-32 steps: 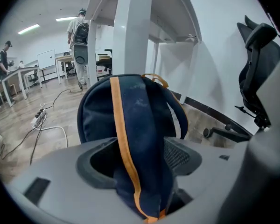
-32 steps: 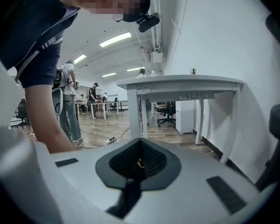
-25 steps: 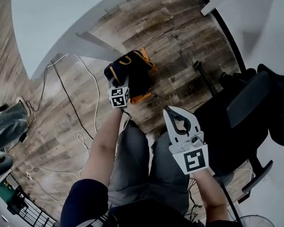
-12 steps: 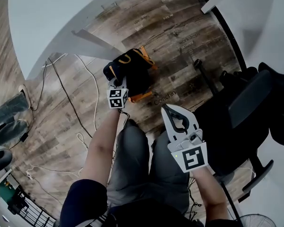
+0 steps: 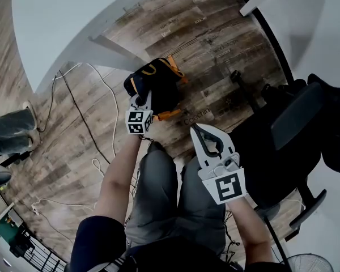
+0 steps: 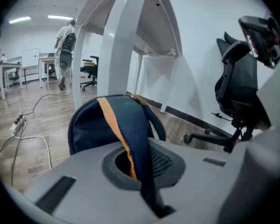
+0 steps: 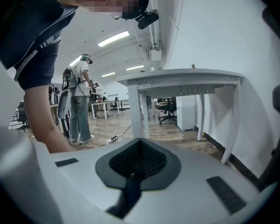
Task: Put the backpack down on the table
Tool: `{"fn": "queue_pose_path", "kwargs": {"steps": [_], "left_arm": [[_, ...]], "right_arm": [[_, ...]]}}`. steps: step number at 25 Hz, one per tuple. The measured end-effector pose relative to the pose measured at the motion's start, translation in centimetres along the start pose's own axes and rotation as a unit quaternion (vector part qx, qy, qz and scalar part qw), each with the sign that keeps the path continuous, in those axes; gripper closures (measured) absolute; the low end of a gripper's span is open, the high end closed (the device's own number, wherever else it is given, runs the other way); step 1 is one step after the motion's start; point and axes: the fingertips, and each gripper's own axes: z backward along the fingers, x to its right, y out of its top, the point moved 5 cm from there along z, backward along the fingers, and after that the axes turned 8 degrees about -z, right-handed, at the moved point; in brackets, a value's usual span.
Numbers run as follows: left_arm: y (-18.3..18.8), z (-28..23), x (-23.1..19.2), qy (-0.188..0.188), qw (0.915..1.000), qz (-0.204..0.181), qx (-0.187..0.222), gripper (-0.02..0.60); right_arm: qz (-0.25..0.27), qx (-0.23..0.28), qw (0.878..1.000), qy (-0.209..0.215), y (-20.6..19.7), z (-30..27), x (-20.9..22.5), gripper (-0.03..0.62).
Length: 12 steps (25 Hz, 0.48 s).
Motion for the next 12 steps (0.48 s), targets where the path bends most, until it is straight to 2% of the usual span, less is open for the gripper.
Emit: {"fn": "queue_pose_path", "kwargs": {"steps": [12], "left_arm": [[7.2, 6.1, 2.3, -0.052, 0.9977, 0.017, 0.04, 0.58]], "right_arm": [[-0.011, 0.004, 1.0, -0.001, 3.7, 2.1, -1.0, 0.594]]}}
